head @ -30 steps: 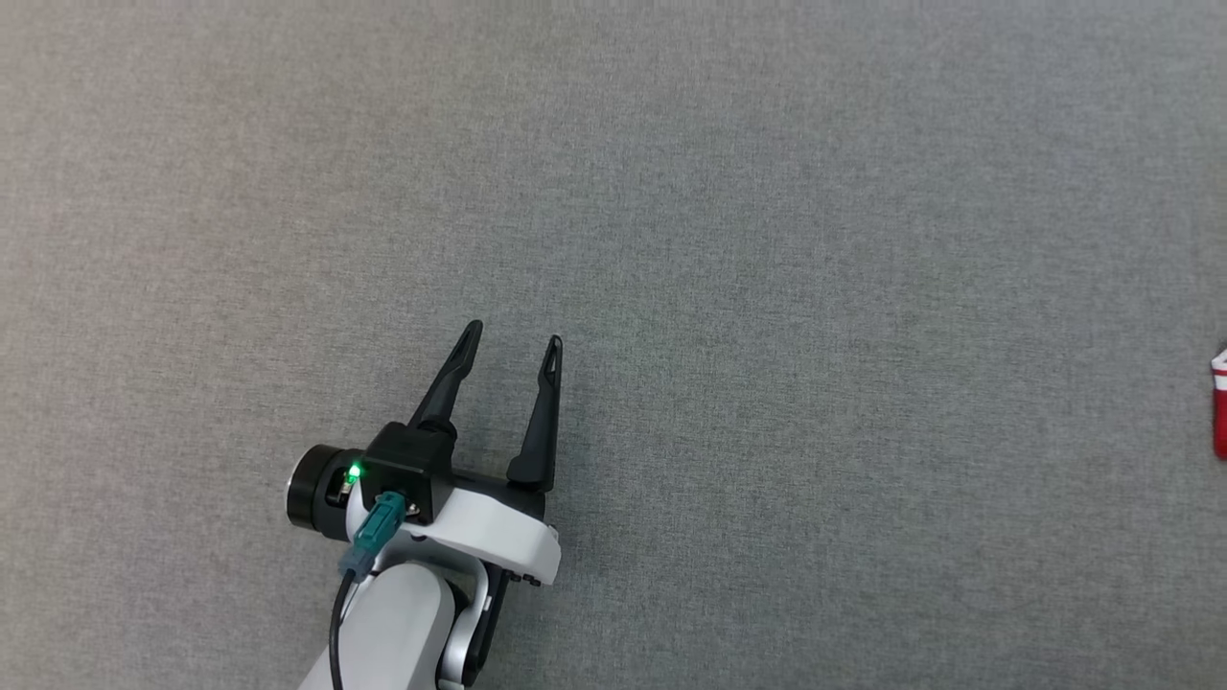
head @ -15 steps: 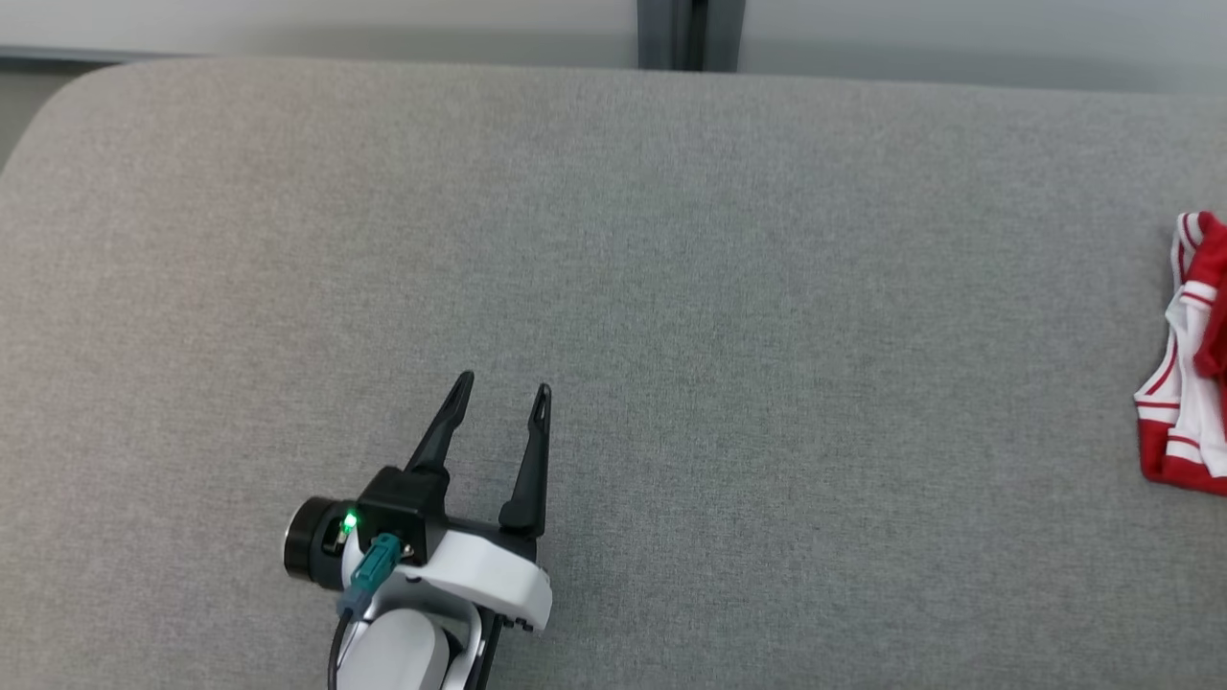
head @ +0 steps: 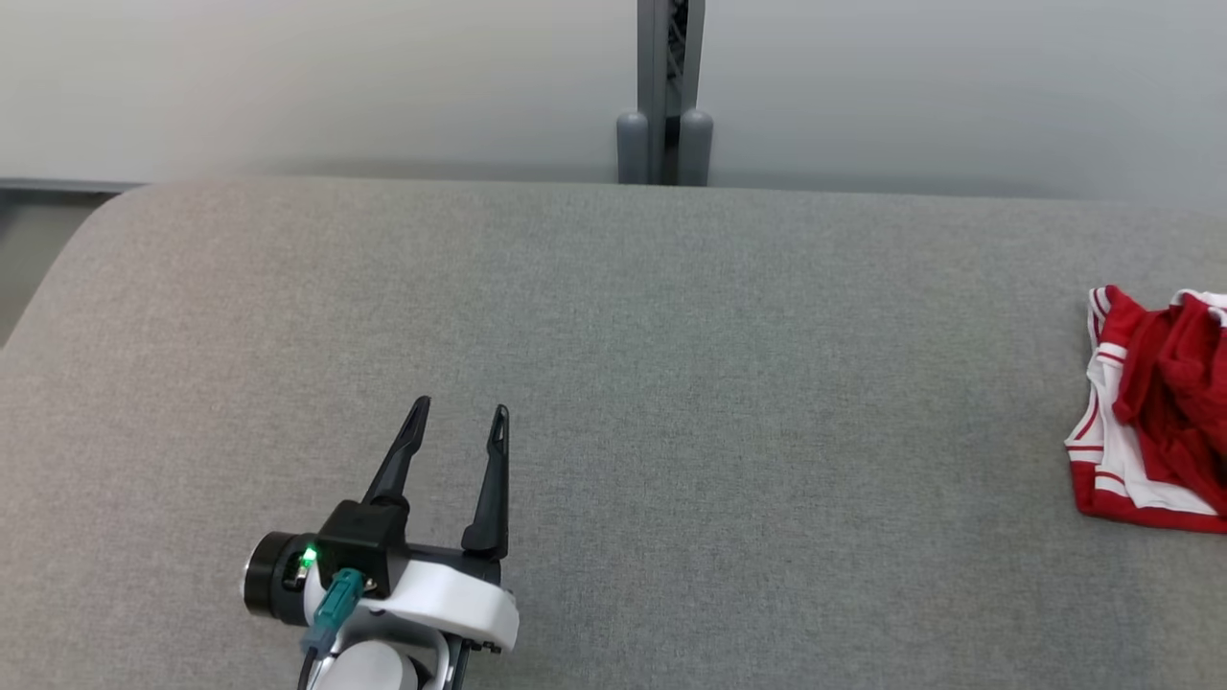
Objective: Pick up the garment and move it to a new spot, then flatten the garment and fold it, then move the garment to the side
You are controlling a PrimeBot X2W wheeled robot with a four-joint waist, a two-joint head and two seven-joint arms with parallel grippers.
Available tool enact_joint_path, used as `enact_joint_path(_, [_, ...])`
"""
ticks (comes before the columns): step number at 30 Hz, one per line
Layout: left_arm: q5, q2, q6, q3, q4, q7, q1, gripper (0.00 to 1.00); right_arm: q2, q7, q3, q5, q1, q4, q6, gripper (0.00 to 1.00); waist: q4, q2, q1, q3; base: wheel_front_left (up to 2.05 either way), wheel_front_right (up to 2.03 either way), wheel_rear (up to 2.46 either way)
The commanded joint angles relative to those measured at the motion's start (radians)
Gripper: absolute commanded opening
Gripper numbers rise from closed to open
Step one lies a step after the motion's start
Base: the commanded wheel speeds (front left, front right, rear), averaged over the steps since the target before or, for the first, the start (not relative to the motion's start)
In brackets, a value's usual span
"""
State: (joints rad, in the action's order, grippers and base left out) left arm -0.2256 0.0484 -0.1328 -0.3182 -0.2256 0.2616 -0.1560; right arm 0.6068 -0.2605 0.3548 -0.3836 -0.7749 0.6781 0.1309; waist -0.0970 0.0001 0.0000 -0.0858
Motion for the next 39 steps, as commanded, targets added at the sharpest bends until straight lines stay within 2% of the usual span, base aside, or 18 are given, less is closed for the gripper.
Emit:
enact_joint_path(1, [0.007, 0.005, -0.002, 0.01, 0.01, 0.004, 0.016, 1.0, -0.022, -0.005, -0.05, 0.011, 0.057, -0.057, 0.0, 1.0, 0.007, -0.0001, 0.0, 0.022, 0.0, 0.0, 0.0])
enact_joint_path(4, [0.009, 0.004, -0.003, 0.023, 0.023, 0.004, 0.033, 1.0, -0.102, -0.005, -0.167, 0.036, 0.185, -0.214, 0.0, 1.0, 0.012, -0.0001, 0.0, 0.042, 0.0, 0.0, 0.0])
enact_joint_path(9, [0.013, 0.005, 0.003, 0.034, 0.038, 0.004, 0.052, 1.0, -0.247, -0.005, -0.283, 0.078, 0.388, -0.414, 0.0, 1.0, 0.02, -0.0001, 0.0, 0.056, 0.0, 0.0, 0.0])
enact_joint_path(12, [-0.015, 0.005, 0.0, 0.046, 0.04, 0.004, 0.074, 1.0, -0.338, -0.005, -0.34, 0.096, 0.477, -0.479, 0.0, 1.0, 0.026, -0.0001, 0.0, 0.06, 0.0, 0.0, 0.0])
enact_joint_path(17, [-0.04, 0.004, 0.002, 0.067, 0.053, 0.004, 0.084, 1.0, -0.432, -0.005, -0.358, 0.164, 0.594, -0.536, 0.0, 1.0, 0.029, -0.0001, 0.0, 0.067, 0.0, 0.0, 0.0])
enact_joint_path(23, [-0.025, 0.005, -0.002, 0.083, 0.054, 0.004, 0.102, 1.0, -0.488, -0.005, -0.358, 0.23, 0.688, -0.547, 0.0, 1.0, 0.034, -0.0001, 0.0, 0.078, 0.0, 0.0, 0.0])
enact_joint_path(34, [0.013, 0.005, -0.025, 0.078, 0.044, 0.004, 0.108, 1.0, -0.51, -0.005, -0.356, 0.26, 0.729, -0.524, 0.0, 1.0, 0.04, -0.0001, 0.0, 0.077, 0.0, 0.0, 0.0])
enact_joint_path(36, [-0.001, 0.004, -0.012, 0.069, 0.032, 0.004, 0.112, 1.0, -0.512, -0.005, -0.357, 0.265, 0.73, -0.526, 0.0, 1.0, 0.04, -0.0001, 0.0, 0.078, 0.0, 0.0, 0.0])
enact_joint_path(39, [0.009, 0.004, -0.016, 0.064, 0.017, 0.004, 0.109, 1.0, -0.515, -0.005, -0.36, 0.267, 0.731, -0.525, 0.0, 1.0, 0.039, -0.0001, 0.0, 0.078, 0.09, -0.09, 0.0])
